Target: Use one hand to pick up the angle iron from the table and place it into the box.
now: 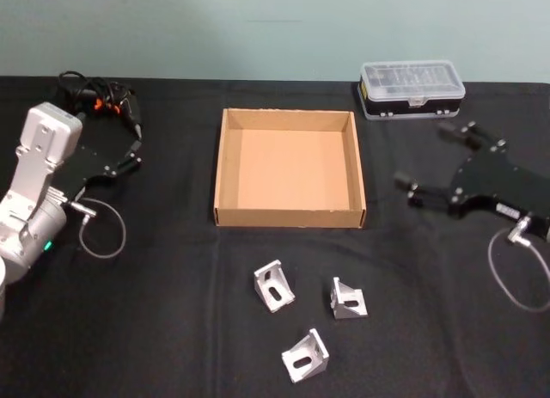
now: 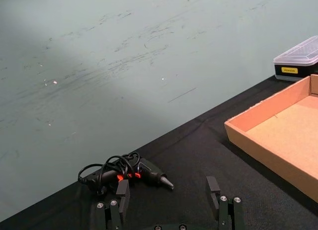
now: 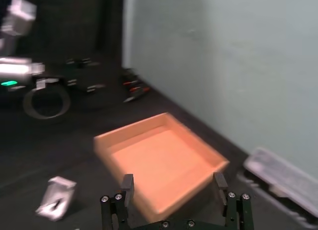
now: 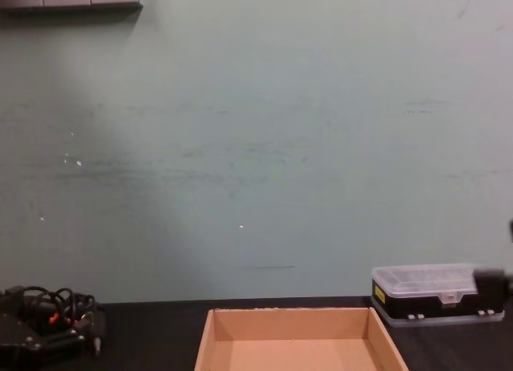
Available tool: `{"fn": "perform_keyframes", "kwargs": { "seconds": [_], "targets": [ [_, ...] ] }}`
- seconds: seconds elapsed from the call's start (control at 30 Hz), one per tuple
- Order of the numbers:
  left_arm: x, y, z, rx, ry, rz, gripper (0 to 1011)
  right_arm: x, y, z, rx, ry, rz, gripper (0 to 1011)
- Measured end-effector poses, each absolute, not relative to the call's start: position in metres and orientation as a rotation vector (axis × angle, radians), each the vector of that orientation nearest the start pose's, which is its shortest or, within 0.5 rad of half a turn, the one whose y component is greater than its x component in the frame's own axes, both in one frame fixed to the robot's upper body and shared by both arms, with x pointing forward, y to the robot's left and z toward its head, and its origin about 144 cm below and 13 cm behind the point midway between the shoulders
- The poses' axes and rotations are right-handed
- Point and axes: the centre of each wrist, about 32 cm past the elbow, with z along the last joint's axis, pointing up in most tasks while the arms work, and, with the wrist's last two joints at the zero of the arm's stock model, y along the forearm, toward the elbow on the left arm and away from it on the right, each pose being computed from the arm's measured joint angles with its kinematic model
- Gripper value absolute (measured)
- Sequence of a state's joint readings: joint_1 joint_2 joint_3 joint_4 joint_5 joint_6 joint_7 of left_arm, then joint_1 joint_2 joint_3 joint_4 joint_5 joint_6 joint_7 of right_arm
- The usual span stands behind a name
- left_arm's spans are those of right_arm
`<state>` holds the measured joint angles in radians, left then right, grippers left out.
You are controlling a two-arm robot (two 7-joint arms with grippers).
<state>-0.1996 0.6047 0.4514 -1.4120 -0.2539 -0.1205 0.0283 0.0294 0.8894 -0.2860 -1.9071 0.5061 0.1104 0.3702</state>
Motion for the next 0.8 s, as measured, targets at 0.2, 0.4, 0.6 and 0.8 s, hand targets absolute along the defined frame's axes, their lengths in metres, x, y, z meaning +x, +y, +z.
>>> {"fn": "perform_keyframes", "kwargs": {
  "seconds": [0.2, 0.4, 0.6, 0.8],
  "targets": [
    [0.489, 0.31, 1.14, 0.304, -0.285, 1.248, 1000, 0.442, -0.316, 1.266, -0.38, -0.143, -0.595, 1004],
    [0.489, 0.31, 1.14, 0.305, -0.285, 1.248, 1000, 0.448, -0.309, 1.267, -0.473, -0.118, -0.433, 1004],
    [0.489, 0.31, 1.14, 0.304, -0.285, 1.248, 1000, 0.453, -0.304, 1.268, -0.548, -0.126, -0.339, 1004],
    [0.489, 0.31, 1.14, 0.305, -0.285, 1.248, 1000, 0.462, -0.298, 1.269, -0.642, -0.151, -0.259, 1004]
  ]
}}
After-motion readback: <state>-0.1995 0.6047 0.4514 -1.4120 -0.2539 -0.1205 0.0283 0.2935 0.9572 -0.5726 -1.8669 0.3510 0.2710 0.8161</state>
